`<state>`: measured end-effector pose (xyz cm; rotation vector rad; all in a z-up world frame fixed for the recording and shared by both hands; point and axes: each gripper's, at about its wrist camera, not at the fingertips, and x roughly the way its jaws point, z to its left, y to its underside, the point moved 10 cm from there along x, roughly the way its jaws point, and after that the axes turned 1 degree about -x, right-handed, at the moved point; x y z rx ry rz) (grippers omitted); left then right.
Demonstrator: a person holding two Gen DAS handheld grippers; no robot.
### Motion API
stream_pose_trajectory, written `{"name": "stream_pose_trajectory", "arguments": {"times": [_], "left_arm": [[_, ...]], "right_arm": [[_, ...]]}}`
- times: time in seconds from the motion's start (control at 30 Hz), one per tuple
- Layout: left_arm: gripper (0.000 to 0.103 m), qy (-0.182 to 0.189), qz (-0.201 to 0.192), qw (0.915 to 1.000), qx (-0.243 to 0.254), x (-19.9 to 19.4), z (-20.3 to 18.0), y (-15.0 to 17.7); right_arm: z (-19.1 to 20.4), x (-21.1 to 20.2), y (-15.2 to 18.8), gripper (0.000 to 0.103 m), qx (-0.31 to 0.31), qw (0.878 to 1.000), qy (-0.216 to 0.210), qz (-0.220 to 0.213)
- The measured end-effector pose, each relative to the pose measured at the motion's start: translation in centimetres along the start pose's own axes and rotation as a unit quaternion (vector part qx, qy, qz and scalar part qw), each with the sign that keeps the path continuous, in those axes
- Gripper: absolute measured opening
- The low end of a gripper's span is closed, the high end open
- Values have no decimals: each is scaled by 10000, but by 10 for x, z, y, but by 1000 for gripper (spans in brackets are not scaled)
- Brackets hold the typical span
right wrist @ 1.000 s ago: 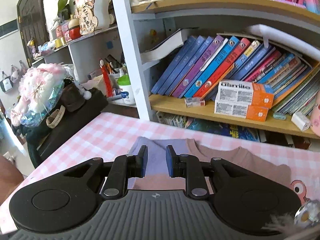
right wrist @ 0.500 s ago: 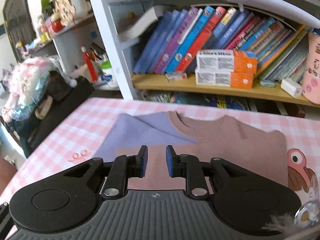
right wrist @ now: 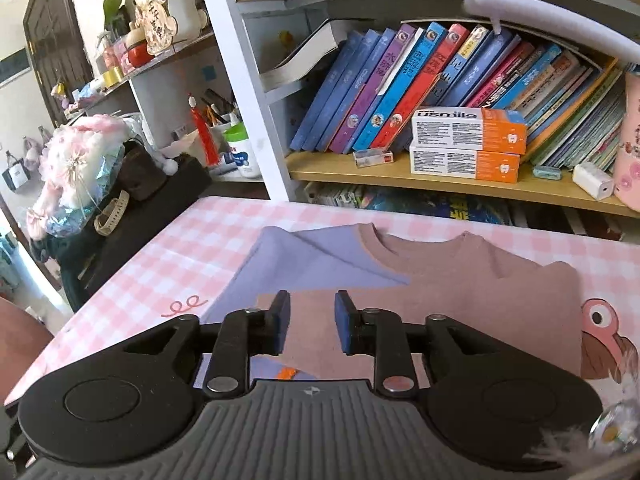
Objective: Fold clothes
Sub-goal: 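Open the right gripper to release the pink sleeve and withdraw, then move both open grippers to the sweater hem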
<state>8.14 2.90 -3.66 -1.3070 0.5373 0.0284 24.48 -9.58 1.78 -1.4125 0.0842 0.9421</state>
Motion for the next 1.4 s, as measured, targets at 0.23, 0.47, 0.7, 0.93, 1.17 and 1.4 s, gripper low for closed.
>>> {"name": "stream_pose_trajectory", "arguments": {"times": [0.23, 0.47, 0.7, 0.93, 1.17, 1.4], "left_arm": [[78, -404, -6, 9992, -70, -1, 9, -1], [78, -1099, 124, 9936, -228, -1, 27, 2], [78, -1301, 256, 9910, -187, 0, 31, 3], [81, -1406, 10, 9826, -1213, -22, 66, -2], [82, -1135, 416, 9801, -1573, -42, 61, 3], [81, -943, 613, 9783, -1743, -51, 46, 22]], "right_arm": [[-21, -46, 32, 30, 75, 9995, 290, -39], [-46, -92, 70, 46, 71, 9972, 728, -173], [-64, -121, 109, 59, -2, 9944, 1025, -237], [-79, -163, 142, 60, 233, 9937, 1034, -360], [-76, -185, 181, 59, 721, 9930, 819, -443], [-64, -201, 210, 58, 918, 9920, 775, -380]]}}
